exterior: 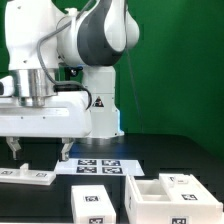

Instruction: Assemble cabinet

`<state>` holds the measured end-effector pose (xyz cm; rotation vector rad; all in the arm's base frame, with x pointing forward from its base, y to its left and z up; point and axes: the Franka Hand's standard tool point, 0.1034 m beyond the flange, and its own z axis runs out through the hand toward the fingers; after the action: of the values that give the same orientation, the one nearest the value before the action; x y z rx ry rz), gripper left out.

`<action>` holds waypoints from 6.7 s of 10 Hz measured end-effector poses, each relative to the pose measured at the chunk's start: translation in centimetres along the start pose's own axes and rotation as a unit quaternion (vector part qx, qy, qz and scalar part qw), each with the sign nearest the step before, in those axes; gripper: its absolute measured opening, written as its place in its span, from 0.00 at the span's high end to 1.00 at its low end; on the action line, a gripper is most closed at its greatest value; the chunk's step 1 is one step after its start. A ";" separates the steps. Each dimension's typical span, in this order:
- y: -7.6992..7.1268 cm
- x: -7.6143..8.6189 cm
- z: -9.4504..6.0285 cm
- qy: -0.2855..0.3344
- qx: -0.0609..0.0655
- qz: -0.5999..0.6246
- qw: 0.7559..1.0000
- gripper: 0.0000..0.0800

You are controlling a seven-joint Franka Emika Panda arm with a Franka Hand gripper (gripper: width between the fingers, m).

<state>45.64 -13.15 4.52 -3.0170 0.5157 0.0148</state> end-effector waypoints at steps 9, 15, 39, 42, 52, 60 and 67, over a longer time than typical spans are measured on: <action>7.5 -1.7 0.5 -0.009 -0.025 -0.065 0.998 0.00; 8.2 -1.8 1.0 -0.006 -0.033 -0.051 0.998 0.34; 6.0 -2.8 2.5 0.013 -0.073 -0.102 0.992 0.00; 6.0 -2.8 2.5 0.013 -0.073 -0.102 0.992 0.14; 2.9 -1.9 0.4 0.023 -0.040 0.009 0.999 0.92; -3.7 -1.6 -1.2 0.018 -0.011 0.184 0.983 0.92; -8.3 -2.9 -0.4 0.013 -0.013 0.288 0.958 0.92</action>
Offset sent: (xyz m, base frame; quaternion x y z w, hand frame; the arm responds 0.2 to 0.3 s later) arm 0.0000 0.0000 0.0000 0.0000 0.0000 0.0000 1.0000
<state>45.68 -4.46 5.65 -2.7734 1.3789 0.0161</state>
